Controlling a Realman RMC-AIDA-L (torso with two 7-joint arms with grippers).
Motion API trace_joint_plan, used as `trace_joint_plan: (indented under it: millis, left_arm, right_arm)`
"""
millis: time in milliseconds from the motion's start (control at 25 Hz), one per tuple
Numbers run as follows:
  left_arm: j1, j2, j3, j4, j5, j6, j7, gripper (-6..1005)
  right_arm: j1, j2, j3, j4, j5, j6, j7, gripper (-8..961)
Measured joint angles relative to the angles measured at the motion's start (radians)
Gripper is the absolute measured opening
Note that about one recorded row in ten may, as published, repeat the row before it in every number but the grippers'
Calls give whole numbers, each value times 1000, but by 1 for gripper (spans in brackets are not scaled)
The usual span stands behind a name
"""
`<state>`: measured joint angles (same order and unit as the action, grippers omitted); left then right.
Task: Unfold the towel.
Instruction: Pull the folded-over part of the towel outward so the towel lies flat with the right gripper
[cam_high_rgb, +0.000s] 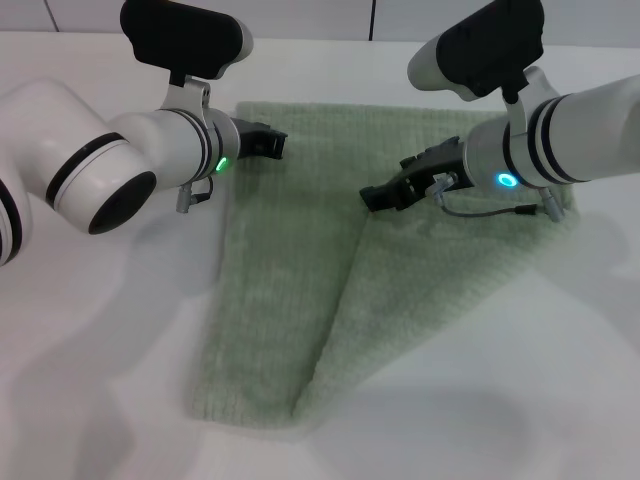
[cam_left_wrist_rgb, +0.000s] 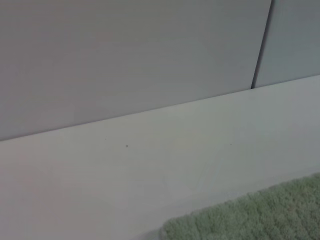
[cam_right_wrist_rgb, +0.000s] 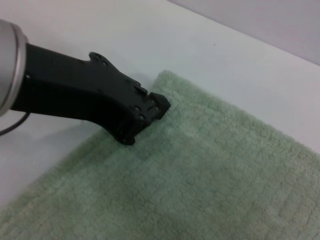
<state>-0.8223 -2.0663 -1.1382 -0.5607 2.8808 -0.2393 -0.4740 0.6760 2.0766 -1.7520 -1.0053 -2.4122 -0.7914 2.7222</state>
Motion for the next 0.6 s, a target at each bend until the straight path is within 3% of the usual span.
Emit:
trace_joint_plan:
  millis: [600]
  left_arm:
    - [3, 0, 0, -9, 0, 0, 0, 19]
  right_arm:
    - [40, 2, -1, 71, 40, 17, -27, 617]
